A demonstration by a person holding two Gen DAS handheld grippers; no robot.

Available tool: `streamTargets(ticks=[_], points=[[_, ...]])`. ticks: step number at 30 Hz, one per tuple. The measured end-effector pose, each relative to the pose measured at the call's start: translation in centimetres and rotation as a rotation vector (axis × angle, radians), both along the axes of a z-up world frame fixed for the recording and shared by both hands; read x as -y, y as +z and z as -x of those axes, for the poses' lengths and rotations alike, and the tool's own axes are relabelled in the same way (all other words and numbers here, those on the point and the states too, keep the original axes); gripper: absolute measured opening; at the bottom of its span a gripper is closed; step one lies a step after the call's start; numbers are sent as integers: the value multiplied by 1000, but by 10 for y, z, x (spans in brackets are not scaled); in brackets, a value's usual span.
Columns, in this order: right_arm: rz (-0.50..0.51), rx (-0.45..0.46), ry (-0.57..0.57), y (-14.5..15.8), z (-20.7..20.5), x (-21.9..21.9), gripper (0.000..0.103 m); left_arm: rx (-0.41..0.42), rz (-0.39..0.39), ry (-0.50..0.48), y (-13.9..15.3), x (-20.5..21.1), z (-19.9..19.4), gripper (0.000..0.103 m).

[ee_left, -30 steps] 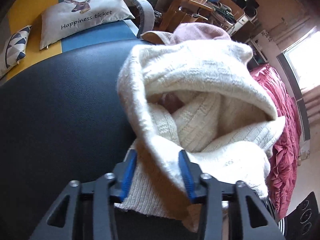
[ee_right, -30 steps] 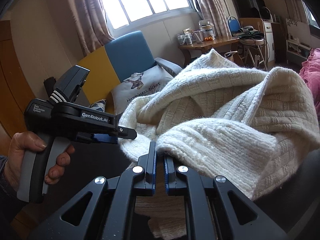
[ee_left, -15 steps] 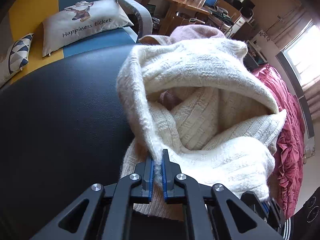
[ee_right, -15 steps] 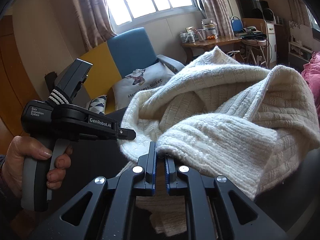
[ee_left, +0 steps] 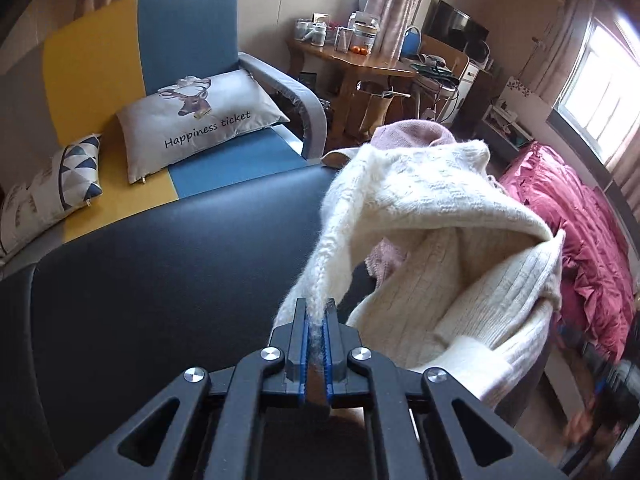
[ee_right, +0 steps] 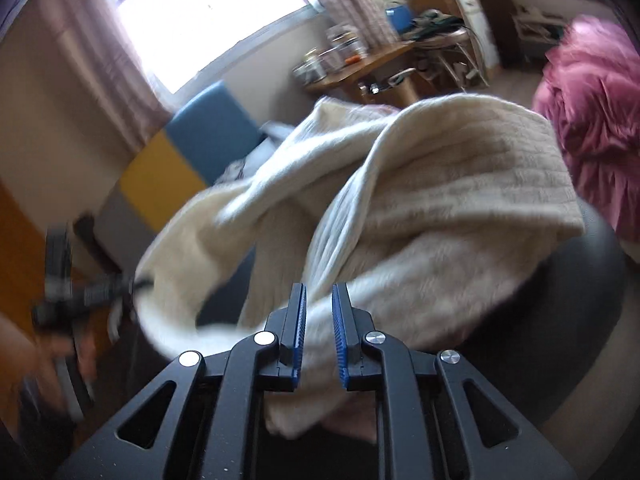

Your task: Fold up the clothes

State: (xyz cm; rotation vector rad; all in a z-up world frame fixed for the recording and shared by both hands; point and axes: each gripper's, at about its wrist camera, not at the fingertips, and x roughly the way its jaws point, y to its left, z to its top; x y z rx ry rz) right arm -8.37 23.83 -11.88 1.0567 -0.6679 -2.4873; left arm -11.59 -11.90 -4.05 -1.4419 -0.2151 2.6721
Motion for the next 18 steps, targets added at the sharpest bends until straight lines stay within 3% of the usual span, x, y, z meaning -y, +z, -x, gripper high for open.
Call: streamTargets(ticks=[3,8,10,11,18], points=[[61,-14,-56,3,27,-6,41,-3,-1,-13,-4,-7,-3,4],[-29,24,-148,-3,65,0,42,-13,20,-39,-7,-20,-5,4],[-73,44,-138,-8,72,4,12,-10,23,-48,-11,-23,-7,5],[-138,60,-146,-10,76,10,6,-7,23,-48,-13,-24,-7,5],[-222,15,-125,-3,76,21,4,3,18,-23,-26,-24,-10,5]])
